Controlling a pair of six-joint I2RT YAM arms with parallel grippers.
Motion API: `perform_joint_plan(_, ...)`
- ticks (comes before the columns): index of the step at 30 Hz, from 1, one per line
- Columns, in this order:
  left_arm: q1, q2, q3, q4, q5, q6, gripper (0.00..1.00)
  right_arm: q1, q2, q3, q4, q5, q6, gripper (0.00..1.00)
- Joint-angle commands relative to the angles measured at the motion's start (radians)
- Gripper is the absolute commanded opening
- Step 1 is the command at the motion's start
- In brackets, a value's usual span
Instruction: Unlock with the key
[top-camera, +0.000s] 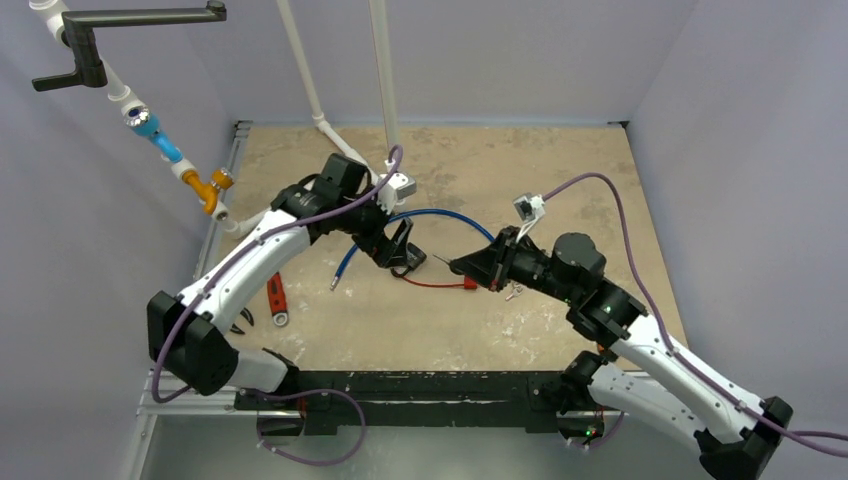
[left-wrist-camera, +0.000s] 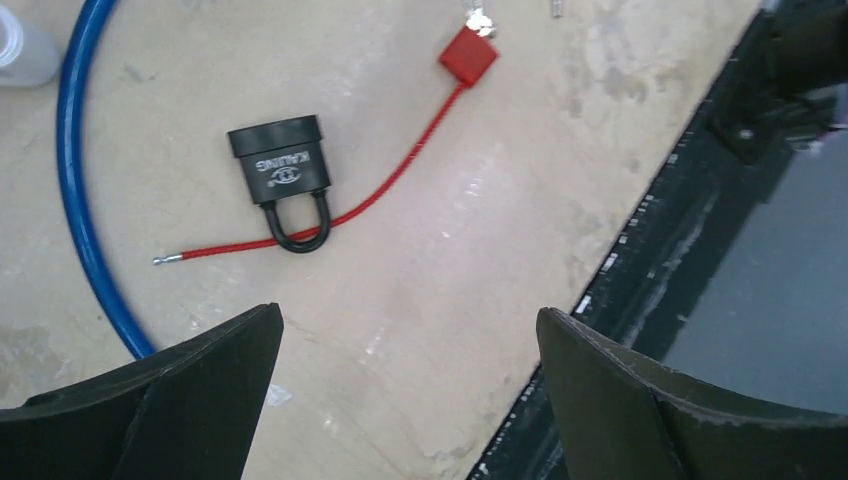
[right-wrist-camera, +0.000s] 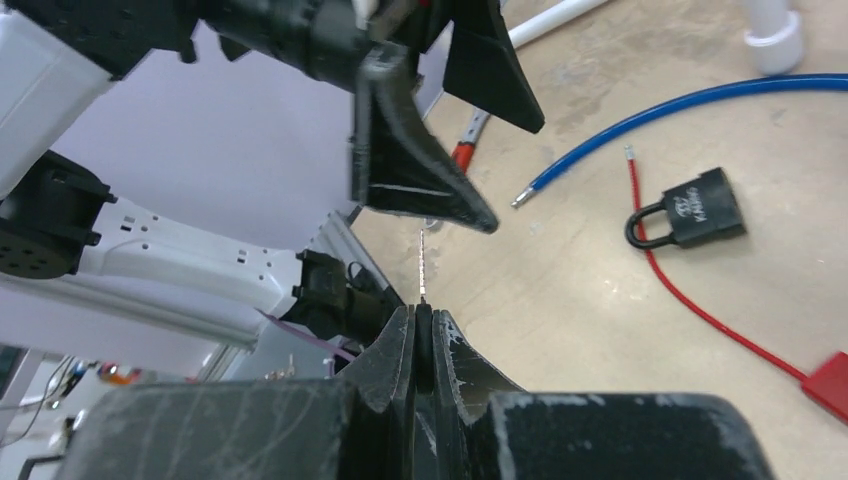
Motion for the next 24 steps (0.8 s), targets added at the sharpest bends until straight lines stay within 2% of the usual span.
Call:
perform_joint_plan(1, -0.016, 0.108, -0.031, 0.141, -0.172, 0.022, 1.00, -0.006, -0.105, 0.002, -0.159, 0.128, -0.008, 0.00)
perform_joint_plan(6, -0.083, 0.221, -0.040, 0.255, -0.292, 0.042, 1.00, -0.006, -0.219, 0.014, -0.252, 0.194, 0.010, 0.00)
perform_joint_plan(9, -0.102, 0.300, -0.024, 0.272, -0.316, 0.026, 1.00, -0.006, -0.256, 0.026, -0.288, 0.214, 0.012, 0.00)
perform_joint_plan(24, -0.151, 0.453, -0.011, 0.349, -0.436, 0.029, 1.00, -0.006, -0.248, 0.093, -0.330, 0.218, -0.026, 0.00)
